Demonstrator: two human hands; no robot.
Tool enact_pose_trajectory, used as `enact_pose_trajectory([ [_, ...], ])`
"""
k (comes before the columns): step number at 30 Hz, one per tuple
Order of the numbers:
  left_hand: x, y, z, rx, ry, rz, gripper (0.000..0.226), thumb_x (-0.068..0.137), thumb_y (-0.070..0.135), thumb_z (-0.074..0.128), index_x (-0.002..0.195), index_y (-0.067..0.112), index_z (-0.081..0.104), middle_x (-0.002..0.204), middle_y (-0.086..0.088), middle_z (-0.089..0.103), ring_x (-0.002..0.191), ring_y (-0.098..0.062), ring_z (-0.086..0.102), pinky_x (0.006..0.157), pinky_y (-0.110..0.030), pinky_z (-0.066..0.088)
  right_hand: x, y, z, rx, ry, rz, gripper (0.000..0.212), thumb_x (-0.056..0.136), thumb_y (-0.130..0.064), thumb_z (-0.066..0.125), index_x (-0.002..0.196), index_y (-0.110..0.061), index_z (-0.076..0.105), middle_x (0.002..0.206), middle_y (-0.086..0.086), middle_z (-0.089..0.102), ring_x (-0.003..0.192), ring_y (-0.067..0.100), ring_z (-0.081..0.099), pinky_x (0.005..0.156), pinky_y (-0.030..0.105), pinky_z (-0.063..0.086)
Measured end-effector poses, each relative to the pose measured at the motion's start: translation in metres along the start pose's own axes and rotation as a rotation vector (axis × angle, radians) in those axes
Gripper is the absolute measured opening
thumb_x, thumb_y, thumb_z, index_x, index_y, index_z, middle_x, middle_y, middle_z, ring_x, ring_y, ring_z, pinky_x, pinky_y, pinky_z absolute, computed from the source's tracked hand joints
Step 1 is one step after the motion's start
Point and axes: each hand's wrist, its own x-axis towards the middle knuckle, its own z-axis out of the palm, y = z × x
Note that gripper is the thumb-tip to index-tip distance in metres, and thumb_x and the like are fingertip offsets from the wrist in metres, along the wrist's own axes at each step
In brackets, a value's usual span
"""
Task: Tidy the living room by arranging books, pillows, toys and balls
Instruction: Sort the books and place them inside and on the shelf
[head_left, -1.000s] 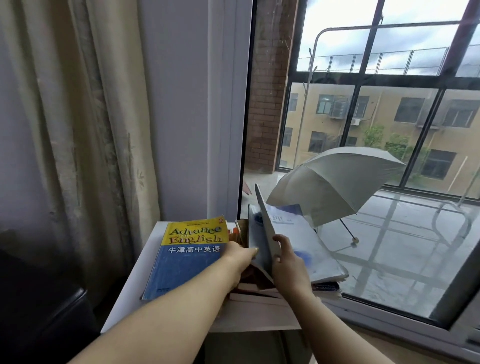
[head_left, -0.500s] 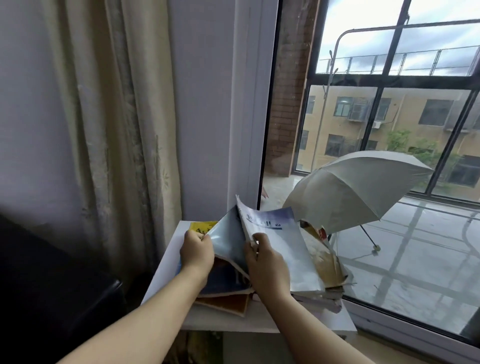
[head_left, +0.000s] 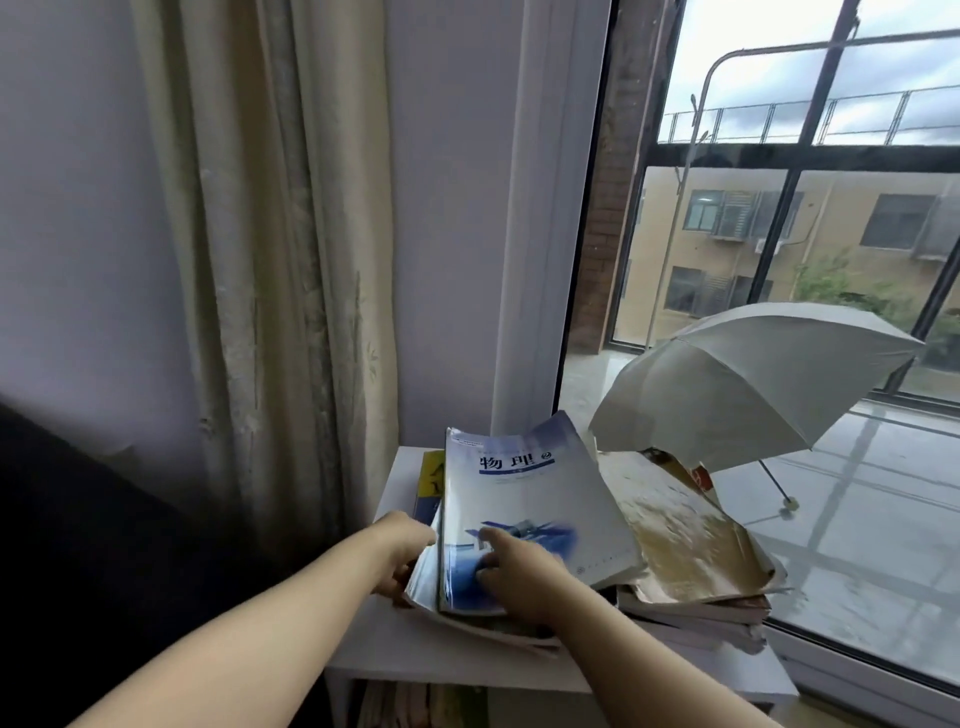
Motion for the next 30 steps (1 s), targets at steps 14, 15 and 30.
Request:
enact_pose_trajectory([
  [14,0.05,0.013,-0.01,-0.048,-0.165,-0.024,0.035,0.099,0.009,0.034,0.08,0.001,0.062,0.058,-0.012,0.068,0.049,-0.023,0.066,0.053,-0.031,0.057,0.029,0.039,-0.019,-0.086,0.205,0.211,0.039,0.087,-0.042,0.052,0.115,-0.015,0.053,0.131,0.004,0.048,0.121,0.03,0.042,0.097,0.034,0.035],
  [15,0.053,0.011,-0.011,-0.073,-0.142,-0.016,0.034,0.1,0.011,0.034,0.085,-0.001,0.063,0.065,-0.015,0.07,0.056,-0.026,0.067,0.062,-0.034,0.057,0.032,0.036,-0.018,-0.053,0.201,0.203,0.029,0.087,-0.039,0.052,0.105,-0.017,0.054,0.126,0.004,0.053,0.118,0.029,0.043,0.095,0.033,0.036],
  [30,0.064,0.024,-0.019,-0.058,0.27,0.539,0.02,0.089,0.028,0.062,0.086,0.008,0.058,0.089,-0.015,0.067,0.086,-0.033,0.065,0.083,-0.05,0.053,0.047,0.048,-0.014,0.474,0.347,0.139,0.06,0.087,-0.024,0.062,0.141,-0.015,0.038,0.145,0.002,0.04,0.133,0.017,0.037,0.108,0.027,0.03],
])
